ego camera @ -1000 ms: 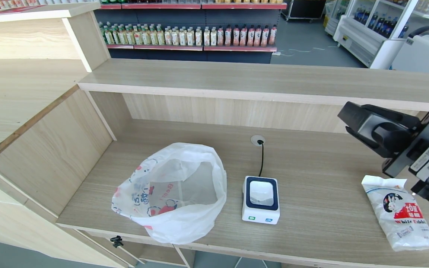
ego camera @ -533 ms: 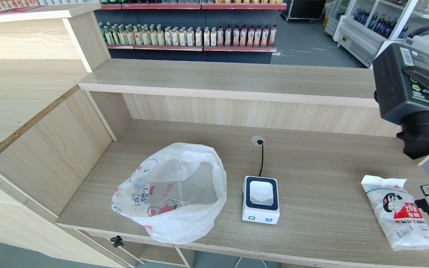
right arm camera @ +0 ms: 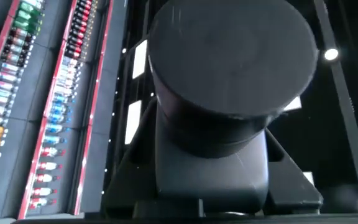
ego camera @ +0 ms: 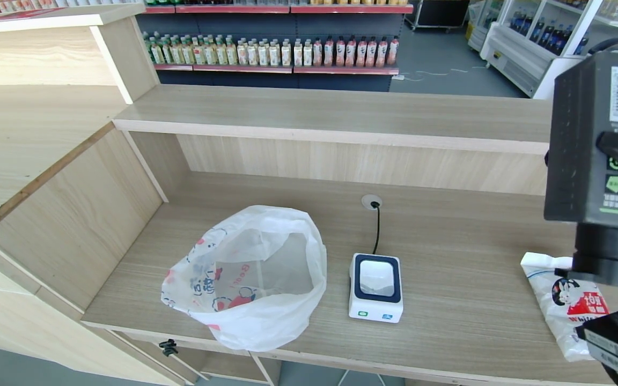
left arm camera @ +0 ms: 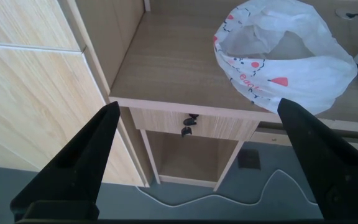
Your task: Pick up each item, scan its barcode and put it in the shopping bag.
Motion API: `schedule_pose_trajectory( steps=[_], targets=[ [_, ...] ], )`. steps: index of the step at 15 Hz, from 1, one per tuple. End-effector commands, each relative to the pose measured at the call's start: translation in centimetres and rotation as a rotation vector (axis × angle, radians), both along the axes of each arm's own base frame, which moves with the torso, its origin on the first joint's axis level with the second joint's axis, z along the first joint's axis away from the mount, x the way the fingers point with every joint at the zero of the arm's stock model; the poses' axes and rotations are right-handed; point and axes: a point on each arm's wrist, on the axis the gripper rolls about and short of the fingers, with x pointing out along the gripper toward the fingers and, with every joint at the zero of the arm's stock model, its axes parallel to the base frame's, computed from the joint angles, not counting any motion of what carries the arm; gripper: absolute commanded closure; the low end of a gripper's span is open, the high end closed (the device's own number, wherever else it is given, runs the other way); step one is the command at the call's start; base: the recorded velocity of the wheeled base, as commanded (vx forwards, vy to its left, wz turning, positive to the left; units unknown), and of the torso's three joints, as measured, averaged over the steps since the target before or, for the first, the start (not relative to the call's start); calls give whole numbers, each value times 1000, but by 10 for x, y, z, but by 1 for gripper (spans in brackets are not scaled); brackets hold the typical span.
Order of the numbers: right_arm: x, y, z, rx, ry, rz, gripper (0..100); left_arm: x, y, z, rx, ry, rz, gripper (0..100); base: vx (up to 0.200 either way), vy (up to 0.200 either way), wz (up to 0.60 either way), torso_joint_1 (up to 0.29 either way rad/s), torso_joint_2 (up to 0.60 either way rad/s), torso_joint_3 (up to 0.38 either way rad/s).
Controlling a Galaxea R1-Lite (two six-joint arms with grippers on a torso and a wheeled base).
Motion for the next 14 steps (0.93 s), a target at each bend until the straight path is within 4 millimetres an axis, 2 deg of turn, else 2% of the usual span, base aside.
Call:
schedule_pose_trajectory(
  steps=[1,6,14],
  targets=[
    [-9,17,-12,-91,-51,97,100,0,0,0,1,0,0,0,0,0,0,0,0,0],
    [-20,37,-22,-194,-104,214,100,0,0,0,-1,0,0,0,0,0,0,0,0,0],
    [-25,40,-21,-201,-114,245,100,0,0,0,-1,0,0,0,0,0,0,0,0,0]
  ],
)
